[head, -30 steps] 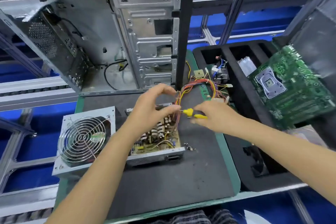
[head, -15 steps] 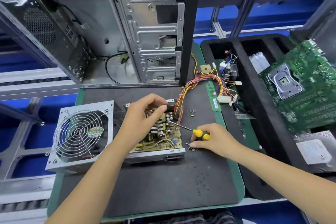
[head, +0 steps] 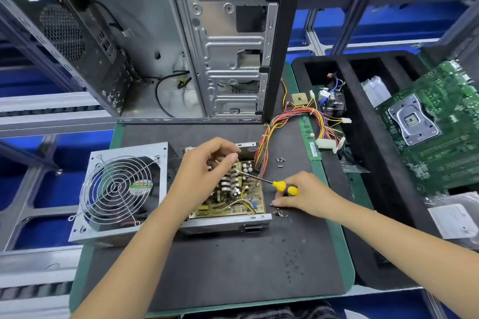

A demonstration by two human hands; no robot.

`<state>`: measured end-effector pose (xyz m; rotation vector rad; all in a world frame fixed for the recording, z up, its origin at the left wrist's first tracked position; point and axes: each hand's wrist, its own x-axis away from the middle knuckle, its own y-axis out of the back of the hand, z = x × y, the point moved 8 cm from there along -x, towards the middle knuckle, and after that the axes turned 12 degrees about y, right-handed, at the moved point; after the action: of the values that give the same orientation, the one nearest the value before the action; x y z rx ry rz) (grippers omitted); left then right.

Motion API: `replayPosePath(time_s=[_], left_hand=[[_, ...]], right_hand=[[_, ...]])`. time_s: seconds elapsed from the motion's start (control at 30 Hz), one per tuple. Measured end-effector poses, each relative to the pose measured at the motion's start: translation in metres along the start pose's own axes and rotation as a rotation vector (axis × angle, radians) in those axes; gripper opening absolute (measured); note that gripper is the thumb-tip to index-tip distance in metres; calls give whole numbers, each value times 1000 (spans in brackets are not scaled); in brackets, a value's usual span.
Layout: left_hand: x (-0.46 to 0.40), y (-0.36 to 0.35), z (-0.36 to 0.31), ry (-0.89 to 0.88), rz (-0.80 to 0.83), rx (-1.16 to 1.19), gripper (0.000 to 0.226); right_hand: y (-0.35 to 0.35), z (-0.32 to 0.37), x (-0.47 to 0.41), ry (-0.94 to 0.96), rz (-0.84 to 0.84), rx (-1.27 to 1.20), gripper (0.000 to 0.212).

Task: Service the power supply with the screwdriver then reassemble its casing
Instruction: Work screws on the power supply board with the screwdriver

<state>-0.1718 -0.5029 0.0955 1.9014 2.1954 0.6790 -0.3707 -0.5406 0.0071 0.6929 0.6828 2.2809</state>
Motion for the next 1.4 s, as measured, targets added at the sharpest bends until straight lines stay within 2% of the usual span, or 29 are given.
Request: replayPosePath(time_s=[0.17,0.27,0.43,0.53,0.67,0.77,0.87,0.97,1.07,1.27,1.4], left_hand=[[-1,-1,1,13,16,31,13],[-2,-2,3,28,9,41,14],[-2,-5,6,43,17,42,12],[-1,-4,6,45,13,62,12],[-3,-4,4,81,-4,192,6],[-5,-18,4,147,113,258,10],[-3,-32,0,171,246,386,19],[-2,-32,4,264,274,618,23],[-3,-33,10,366,300,778,18],[-1,-45,10,466,293,921,14],[0,-44,12,454,250,890,11]], right_hand=[[0,-1,3,29,-12,-100,10],[-7,4,6,65,39,-137,7],[-13,6,6,81,64,162,17],[-9,14,5,114,53,-100,20],[19,31,5,95,-77,-508,12],[31,60,-4,177,-68,-665,6],[43,88,-9,283,-104,-597,7],[54,103,-9,395,-221,-529,8],[58,103,-9,387,-299,-508,4],[49,97,-13,269,-276,-680,12],[54,103,-14,289,-185,-644,18]])
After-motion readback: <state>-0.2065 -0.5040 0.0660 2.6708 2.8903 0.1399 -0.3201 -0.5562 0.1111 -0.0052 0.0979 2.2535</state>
